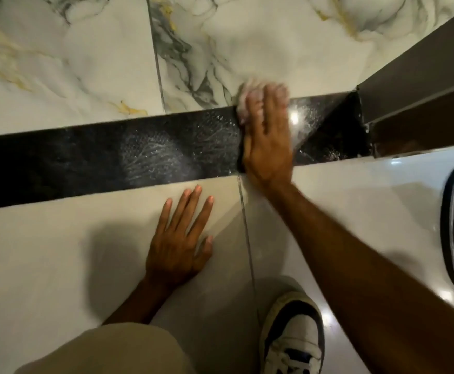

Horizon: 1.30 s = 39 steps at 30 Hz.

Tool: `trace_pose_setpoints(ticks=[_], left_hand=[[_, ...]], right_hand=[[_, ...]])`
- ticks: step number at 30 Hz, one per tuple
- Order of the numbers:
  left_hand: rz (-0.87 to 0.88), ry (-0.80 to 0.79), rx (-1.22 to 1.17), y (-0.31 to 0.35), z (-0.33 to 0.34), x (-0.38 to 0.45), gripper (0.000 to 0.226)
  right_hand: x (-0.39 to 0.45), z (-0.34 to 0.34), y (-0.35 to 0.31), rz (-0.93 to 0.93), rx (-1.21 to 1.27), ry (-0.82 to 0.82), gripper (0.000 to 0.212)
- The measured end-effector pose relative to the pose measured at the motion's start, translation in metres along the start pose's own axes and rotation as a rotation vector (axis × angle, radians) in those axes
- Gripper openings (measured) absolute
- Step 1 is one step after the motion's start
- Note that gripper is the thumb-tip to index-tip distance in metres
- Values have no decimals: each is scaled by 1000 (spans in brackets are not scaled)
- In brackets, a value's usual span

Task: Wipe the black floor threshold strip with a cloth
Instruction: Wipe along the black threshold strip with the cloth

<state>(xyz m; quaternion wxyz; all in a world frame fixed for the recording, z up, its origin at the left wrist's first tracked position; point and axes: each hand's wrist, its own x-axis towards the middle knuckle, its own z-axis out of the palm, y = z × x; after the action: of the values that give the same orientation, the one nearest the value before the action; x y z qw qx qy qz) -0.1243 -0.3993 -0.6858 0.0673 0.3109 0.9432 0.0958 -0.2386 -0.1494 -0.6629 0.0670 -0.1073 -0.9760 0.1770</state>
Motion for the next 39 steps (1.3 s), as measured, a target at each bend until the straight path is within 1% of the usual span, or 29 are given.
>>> trace_pose_setpoints(ticks=[1, 2, 3, 5, 7, 9, 10, 12, 13, 14, 16, 18, 19, 21, 22, 23, 26, 27, 29, 30, 31, 33, 34, 35, 36, 37, 39], left_hand=[[-16, -1, -4, 1, -3, 0, 73], [-31, -11, -8, 2, -6, 0, 74], [-41, -23, -7, 3, -8, 2, 74], [-48, -41, -1, 5, -12, 2, 73], [-53, -46, 6, 6, -13, 3, 73], [-41, -29, -6, 5, -10, 3, 74], [-41, -15, -11, 3, -6, 3, 74], [-63, 0, -21, 1, -3, 2, 75], [-78, 8, -27, 1, -2, 2, 75], [-93, 13, -30, 0, -3, 3, 75], [-111, 7, -31, 0, -6, 4, 75], [-114, 3, -39, 1, -10, 4, 75], [-119, 0, -45, 1, -12, 4, 75], [-123, 2, -52, 3, -14, 4, 74], [-123, 9, -54, 3, -13, 4, 75], [-121, 16, -57, 3, -11, 3, 75], [-111, 31, -59, 1, -2, 2, 75], [-108, 37, -58, 0, -1, 2, 75], [-101, 49, -49, -1, 2, 1, 75], [-97, 52, -45, -1, 2, 1, 75], [-96, 47, -44, -1, 1, 1, 75], [-99, 31, -50, -1, -1, 2, 75], [-99, 24, -52, -1, -3, 2, 75], [-102, 19, -53, -1, -4, 2, 75], [-104, 18, -54, 0, -5, 2, 75], [-107, 18, -56, 1, -5, 2, 75], [-106, 26, -60, 1, -4, 1, 76]], right_hand=[[-17, -1, -7, -93, 11, -42, 59], [-41, -5, -8, -138, 18, -95, 59], [-65, -12, -3, -138, 6, -139, 59], [-104, -29, 15, -41, -26, -131, 55], [-110, -37, 33, 78, -41, -45, 53], [-85, -33, 38, 163, -98, 50, 55], [-65, -26, 34, 214, -89, 75, 57], [-24, -10, 14, 335, 35, 129, 62], [-6, -2, -1, 314, 51, 133, 62], [6, 5, -16, 228, 28, 93, 62], [8, 14, -40, -38, 15, -50, 63], [-22, 11, -46, -243, 43, -152, 61], [-47, 5, -39, -306, 53, -185, 59], [-95, -12, -10, -323, 8, -199, 55], [-111, -22, 9, -273, -31, -168, 56], [-119, -31, 28, -180, -65, -111, 56], [-94, -36, 69, 150, -129, 114, 53], [-74, -34, 73, 247, -87, 173, 54], [-36, -30, 59, 403, 100, 254, 57], [-23, -27, 47, 373, 170, 265, 57], [-19, -25, 35, 259, 172, 237, 58], [-42, -23, 23, -6, 87, 48, 62], [-61, -25, 26, -71, 47, -20, 62], [-82, -28, 33, -59, 17, -47, 59], [-103, -33, 41, 2, -3, -35, 56], [-116, -41, 46, 115, 5, 8, 55], [-112, -47, 57, 337, 32, 113, 54]])
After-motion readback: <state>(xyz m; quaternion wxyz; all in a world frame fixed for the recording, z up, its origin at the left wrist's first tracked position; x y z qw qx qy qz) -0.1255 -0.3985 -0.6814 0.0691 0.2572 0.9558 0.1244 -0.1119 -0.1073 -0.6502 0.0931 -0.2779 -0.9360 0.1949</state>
